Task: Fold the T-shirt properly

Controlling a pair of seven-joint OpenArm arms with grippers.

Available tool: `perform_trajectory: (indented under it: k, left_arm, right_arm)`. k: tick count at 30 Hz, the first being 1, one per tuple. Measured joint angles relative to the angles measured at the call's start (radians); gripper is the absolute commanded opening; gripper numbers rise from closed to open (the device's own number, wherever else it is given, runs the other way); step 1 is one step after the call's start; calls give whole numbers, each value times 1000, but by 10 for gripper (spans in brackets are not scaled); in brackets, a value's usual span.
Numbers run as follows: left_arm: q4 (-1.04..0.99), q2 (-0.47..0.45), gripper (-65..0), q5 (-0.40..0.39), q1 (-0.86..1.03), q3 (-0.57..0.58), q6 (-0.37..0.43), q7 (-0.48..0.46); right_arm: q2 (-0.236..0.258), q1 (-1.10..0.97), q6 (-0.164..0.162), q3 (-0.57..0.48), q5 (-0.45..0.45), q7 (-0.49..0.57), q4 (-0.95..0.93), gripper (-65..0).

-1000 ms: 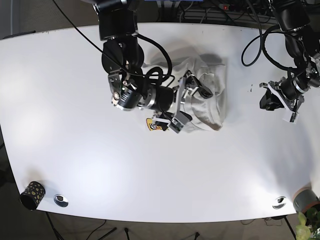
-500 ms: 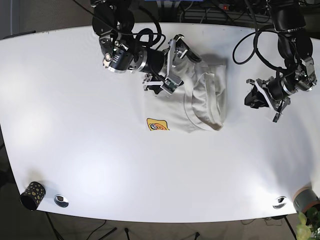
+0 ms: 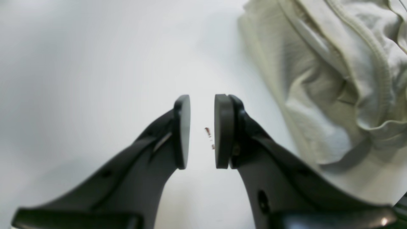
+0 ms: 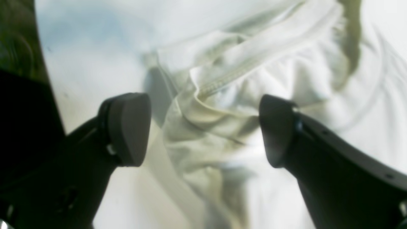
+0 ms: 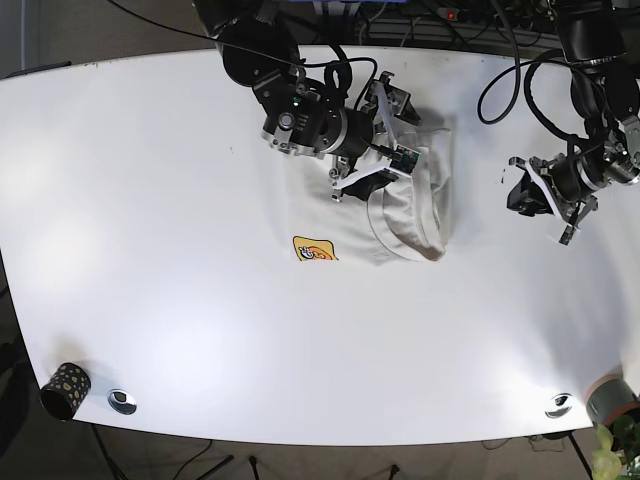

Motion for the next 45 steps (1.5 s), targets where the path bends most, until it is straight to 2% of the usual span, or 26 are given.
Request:
perform_trajectory:
  k: [4,7,11,16,19,21,29,36,41,45]
  left_arm:
    - [0,-20,-536,-1,0,-1,0,-3]
    - [0,-27,-536,0,7,-4,0,-3]
    - [0,-25,-536,-3,19,-3,0,-3]
    - [-2,-24,-536,-4,33,-4,0,-5]
    - [-3,-18,-536,-3,45,-4,0,-2]
    - [-5,-16,-536,-2,44,-3,0,0]
    - [-5,-17,-536,-3,42,-1,0,-3]
    - [-5,-18,-536,-3,42,-1,0,-3]
    - [-4,-18,-536,-7,52,-1,0,-4]
    - [-2,-17,-536,0,64,-1,0,2]
  right_arm:
    - [10,36,2,-31,-14,35,-67,-162]
    - [46,51,3,-92,-13,71,-112,-181]
    - [71,56,3,-133,-13,119,-179,-320]
    - [71,66,3,-136,-14,137,-211,-512]
    - [71,65,3,-135,-14,137,-209,-588]
    - [71,61,3,-135,-14,134,-195,-617]
    - [69,60,3,-132,-7,133,-79,-636]
    - [58,63,3,-130,13,124,-64,-634]
    - [-12,108,3,-129,108,122,-107,-633]
    - [-73,161,2,-131,121,134,-186,-631]
